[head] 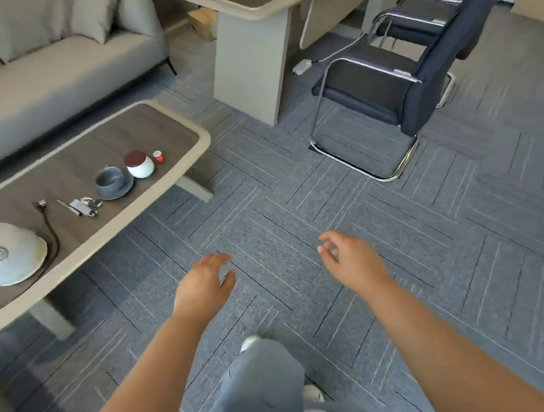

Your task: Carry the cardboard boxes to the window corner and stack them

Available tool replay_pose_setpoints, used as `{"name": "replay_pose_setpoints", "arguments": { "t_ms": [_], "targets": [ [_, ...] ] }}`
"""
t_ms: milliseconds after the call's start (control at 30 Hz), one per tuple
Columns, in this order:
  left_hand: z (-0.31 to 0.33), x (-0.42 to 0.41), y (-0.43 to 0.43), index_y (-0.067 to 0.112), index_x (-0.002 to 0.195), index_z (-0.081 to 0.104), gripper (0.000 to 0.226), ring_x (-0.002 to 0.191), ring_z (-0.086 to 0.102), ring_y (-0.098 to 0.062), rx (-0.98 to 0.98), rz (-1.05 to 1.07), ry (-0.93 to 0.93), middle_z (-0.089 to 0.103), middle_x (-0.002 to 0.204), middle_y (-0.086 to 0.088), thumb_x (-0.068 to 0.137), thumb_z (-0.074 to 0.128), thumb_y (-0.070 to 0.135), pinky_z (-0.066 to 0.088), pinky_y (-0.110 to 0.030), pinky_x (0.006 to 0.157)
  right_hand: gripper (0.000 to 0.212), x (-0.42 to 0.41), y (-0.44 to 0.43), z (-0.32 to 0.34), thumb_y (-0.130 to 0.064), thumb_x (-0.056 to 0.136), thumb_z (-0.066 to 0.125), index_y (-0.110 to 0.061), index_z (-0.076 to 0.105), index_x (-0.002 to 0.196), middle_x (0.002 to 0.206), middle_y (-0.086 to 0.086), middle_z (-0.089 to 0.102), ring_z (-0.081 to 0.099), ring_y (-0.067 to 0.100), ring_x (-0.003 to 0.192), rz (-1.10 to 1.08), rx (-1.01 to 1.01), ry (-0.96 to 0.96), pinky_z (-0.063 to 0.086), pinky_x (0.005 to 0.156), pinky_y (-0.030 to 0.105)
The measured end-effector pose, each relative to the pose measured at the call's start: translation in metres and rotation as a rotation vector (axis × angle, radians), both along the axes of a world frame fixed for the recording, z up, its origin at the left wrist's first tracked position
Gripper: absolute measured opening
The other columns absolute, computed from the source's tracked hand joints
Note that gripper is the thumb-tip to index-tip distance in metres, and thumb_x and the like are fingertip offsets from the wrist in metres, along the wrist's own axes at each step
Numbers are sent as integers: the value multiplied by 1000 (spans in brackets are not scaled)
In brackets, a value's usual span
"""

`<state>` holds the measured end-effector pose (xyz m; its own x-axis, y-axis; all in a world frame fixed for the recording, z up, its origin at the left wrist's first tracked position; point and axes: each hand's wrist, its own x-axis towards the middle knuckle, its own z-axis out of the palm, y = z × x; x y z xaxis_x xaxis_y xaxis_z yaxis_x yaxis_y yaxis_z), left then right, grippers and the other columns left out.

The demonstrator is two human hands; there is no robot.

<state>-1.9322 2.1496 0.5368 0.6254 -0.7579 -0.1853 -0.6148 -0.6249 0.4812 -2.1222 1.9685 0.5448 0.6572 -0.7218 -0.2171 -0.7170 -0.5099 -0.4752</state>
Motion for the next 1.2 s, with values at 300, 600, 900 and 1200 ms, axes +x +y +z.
{"name": "replay_pose_setpoints", "arguments": {
  "t_ms": [300, 600, 900, 1200],
  "targets": [
    [-10, 158, -118, 17, 123, 55, 32, 108, 58, -19, -10, 79, 9, 59, 123, 0, 92, 53, 26, 48, -32, 84, 32, 177, -138, 0, -32, 94, 49, -18, 56, 122, 112, -1, 66, 63, 17, 99, 75, -24, -11, 52, 80, 35],
    [8, 285, -297, 12, 123, 56, 34, 112, 56, -24, -115, -46, 29, 59, 123, -6, 91, 54, 22, 47, -35, 89, 30, 251, -263, 1, -33, 94, 50, -20, 55, 121, 111, -3, 66, 64, 15, 100, -101, 52, 31, 52, 85, 39],
    [-4, 375, -473, 15, 123, 55, 32, 113, 55, -20, -142, -92, 37, 58, 123, -3, 92, 52, 23, 46, -32, 87, 31, 322, -425, -31, -32, 94, 49, -17, 57, 120, 110, 2, 67, 63, 20, 101, -146, 58, 111, 47, 84, 31],
    [3, 491, -562, 17, 119, 59, 29, 105, 59, -19, -87, 194, -13, 61, 117, 1, 91, 53, 26, 47, -30, 83, 29, 518, -600, -1, -34, 94, 48, -22, 55, 120, 108, -7, 65, 62, 16, 102, 211, -1, 49, 51, 81, 35]
  ]
}}
